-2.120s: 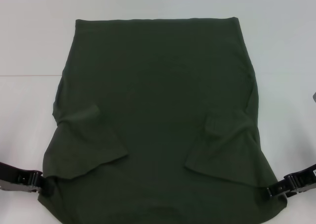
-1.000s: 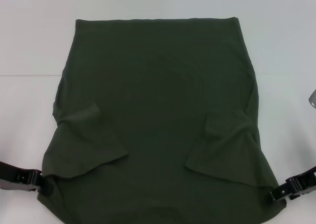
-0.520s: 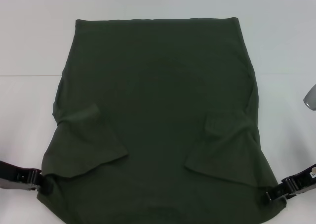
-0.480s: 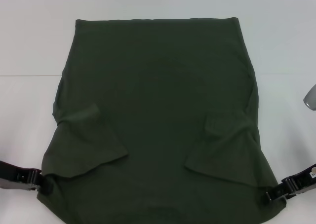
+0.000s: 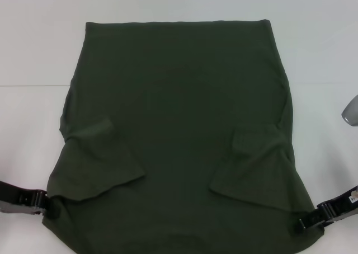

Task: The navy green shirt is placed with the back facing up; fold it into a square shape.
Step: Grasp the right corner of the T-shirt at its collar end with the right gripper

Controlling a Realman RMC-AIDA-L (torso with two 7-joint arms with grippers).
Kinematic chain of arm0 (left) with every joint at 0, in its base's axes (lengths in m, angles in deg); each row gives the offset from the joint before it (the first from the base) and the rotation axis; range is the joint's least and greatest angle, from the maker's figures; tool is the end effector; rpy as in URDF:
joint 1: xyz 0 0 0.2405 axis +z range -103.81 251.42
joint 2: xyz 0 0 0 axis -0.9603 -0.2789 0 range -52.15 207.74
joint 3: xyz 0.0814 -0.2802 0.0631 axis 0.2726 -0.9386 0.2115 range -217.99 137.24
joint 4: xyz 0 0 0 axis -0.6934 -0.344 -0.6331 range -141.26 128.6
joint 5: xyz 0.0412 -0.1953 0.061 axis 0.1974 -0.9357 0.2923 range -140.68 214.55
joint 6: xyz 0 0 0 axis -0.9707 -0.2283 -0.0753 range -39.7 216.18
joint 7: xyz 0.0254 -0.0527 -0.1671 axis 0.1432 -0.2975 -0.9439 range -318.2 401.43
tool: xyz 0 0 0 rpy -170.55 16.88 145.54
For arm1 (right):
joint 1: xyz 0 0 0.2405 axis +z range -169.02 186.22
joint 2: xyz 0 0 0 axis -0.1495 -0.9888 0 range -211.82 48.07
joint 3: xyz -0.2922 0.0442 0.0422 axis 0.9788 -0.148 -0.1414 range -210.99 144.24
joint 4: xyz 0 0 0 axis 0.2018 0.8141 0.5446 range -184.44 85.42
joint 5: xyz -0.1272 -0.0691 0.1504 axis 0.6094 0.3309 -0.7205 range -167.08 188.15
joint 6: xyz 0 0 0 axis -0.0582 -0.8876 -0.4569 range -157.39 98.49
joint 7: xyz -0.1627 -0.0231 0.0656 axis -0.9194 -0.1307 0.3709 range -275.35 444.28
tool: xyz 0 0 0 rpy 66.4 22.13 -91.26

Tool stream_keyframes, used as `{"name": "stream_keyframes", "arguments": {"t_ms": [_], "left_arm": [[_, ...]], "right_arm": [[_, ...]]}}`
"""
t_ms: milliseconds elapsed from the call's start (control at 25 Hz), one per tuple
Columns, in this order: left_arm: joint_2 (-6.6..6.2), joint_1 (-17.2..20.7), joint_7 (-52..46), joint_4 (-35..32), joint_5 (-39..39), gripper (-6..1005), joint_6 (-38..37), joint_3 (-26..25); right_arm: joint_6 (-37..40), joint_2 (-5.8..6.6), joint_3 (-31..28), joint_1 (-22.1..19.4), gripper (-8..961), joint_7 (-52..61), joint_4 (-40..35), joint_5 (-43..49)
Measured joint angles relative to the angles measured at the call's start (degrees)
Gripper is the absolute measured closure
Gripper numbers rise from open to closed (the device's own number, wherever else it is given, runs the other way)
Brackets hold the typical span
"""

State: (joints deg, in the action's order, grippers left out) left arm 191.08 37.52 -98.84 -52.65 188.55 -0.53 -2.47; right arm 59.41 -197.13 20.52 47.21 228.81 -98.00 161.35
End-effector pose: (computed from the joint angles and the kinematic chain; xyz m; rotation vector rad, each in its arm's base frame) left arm -0.3522 0.3761 0.0059 -2.2156 -1.7845 0.0951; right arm 0.3197 0.3789 -0.0291 -2.3742 1.6344 -0.3649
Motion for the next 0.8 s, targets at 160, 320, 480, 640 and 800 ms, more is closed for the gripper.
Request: {"name": "stream_keyframes", "arguments": {"t_ms": [160,320,480,640,800], "left_arm": [[0.0,-0.02,0.0,0.0,0.0,958,0.0,-0.03],[0.0,-0.02,0.0,0.0,0.0,958,0.0,-0.03],[-0.03,-0.02,0.0,0.0,0.0,958,0.0,-0.03],[-0.05,-0.02,0.0,0.0,0.0,958,0.0,-0.03],[-0.07,-0.01,0.0,0.0,0.0,958,0.0,-0.02]], "right_arm": [[-0.02,-0.38,0.1,0.23,105,-0.2,0.03,-0.01],[-0.02,-0.62,0.1,0.42,110,-0.41,0.05,0.0],[-0.03,-0.96,-0.05,0.5,115,-0.6,0.07,0.0],[-0.01,-1.32,-0.23,0.64,120,-0.7,0.07,-0.02],[0.47,-1.58,-0.33,0.75,125,-0.73,0.12,-1.55]]}}
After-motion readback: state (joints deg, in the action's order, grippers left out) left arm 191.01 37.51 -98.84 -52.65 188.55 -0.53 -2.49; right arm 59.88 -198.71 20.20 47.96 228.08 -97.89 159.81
